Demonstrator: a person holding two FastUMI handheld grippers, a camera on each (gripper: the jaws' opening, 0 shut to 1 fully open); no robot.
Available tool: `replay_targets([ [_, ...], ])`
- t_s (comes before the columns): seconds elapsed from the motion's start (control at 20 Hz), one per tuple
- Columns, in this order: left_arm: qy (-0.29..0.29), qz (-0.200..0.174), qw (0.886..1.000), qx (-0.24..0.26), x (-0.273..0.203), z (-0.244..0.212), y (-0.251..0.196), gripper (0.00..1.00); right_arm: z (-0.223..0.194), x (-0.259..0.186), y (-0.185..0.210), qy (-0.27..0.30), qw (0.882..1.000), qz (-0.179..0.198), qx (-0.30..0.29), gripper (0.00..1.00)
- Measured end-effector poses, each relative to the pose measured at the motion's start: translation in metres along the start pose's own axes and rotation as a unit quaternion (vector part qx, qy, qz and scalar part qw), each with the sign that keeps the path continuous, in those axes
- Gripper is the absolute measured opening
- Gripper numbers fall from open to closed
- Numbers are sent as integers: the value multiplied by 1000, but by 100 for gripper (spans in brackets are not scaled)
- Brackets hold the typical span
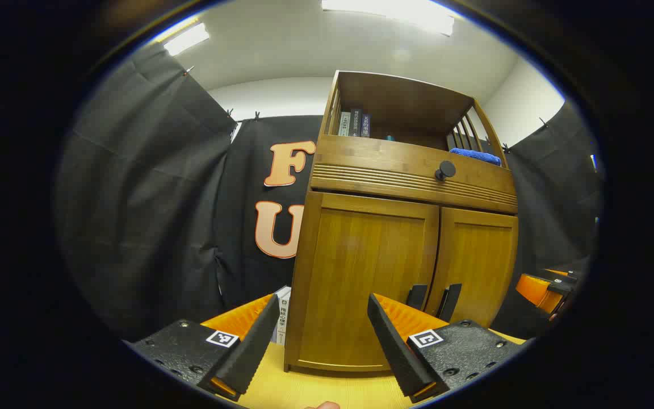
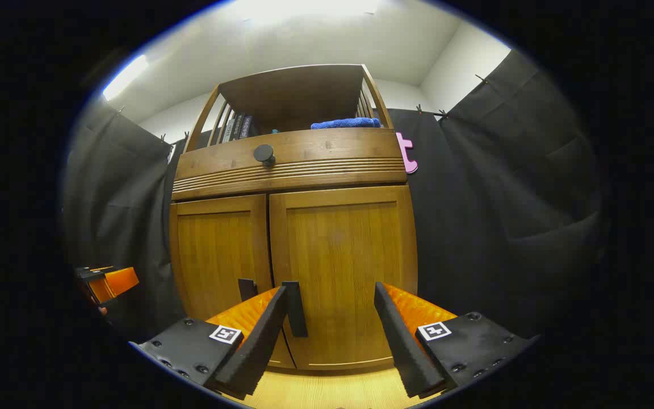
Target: Open the right door of the double-door shoe cabinet with the right hand, and open the left door with the left hand.
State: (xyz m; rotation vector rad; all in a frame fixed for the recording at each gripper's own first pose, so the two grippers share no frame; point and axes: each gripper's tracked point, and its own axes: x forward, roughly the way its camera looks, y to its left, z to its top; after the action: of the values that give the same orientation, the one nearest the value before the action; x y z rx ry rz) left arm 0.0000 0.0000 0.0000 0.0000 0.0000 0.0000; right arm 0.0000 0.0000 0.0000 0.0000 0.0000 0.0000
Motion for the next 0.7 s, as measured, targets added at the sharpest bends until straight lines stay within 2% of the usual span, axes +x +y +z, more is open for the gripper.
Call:
replay_targets([
  [0.15, 1, -1, 1000, 1, 3, 0, -1, 98, 1, 1, 0, -1, 1000, 0, 0, 97],
  [0.25, 0, -2, 1000, 1, 3, 2, -1, 94, 2, 1, -1, -1, 1000, 0, 0, 97],
  [0.65, 4, -3, 1000, 3, 6, 0, -1, 94, 0, 2, 0, -2, 1000, 0, 1, 97],
  [0.7, 5, -2, 1000, 2, 5, 0, -1, 90, 0, 3, 1, -1, 1000, 0, 1, 97],
])
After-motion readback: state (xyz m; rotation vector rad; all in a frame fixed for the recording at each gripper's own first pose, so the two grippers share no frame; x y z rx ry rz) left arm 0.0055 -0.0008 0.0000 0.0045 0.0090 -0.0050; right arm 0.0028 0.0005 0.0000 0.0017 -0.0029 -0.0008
